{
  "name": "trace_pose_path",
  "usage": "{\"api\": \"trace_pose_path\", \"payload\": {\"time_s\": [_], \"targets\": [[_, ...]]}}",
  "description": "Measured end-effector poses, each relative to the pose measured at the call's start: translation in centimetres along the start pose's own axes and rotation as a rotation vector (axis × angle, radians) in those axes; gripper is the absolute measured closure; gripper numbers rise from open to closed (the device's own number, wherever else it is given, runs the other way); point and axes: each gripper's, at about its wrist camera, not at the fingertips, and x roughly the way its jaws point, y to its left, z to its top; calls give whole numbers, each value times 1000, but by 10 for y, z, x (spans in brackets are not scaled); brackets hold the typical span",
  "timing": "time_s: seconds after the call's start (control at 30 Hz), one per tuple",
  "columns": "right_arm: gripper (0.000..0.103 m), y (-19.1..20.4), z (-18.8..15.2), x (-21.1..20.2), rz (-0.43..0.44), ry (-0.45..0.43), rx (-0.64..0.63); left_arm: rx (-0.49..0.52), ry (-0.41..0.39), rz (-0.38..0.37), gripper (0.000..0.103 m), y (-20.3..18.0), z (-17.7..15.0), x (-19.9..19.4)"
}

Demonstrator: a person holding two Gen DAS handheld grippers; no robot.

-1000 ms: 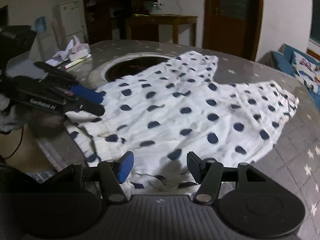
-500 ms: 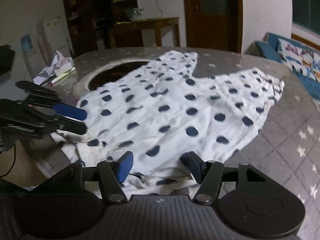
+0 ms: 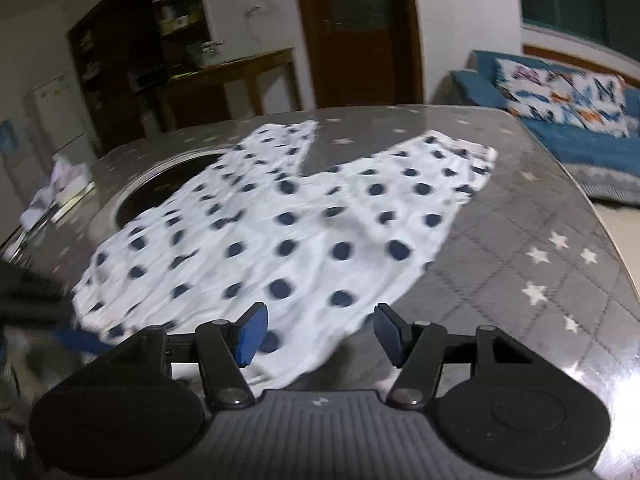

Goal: Fold clothes

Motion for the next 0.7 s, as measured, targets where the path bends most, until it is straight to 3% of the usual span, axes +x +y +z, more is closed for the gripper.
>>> {"api": "trace_pose_path", "payload": {"time_s": [0.33, 0.6, 0.7], "targets": [[55, -67, 45, 44, -129, -8, 139, 19, 63, 15, 65, 0, -1, 29], [63, -113, 93, 99, -229, -6, 190, -20, 61, -8, 86, 10, 5, 34], [63, -127, 105, 119, -260, -2, 202, -34, 63, -18, 88, 11, 5, 32]]}}
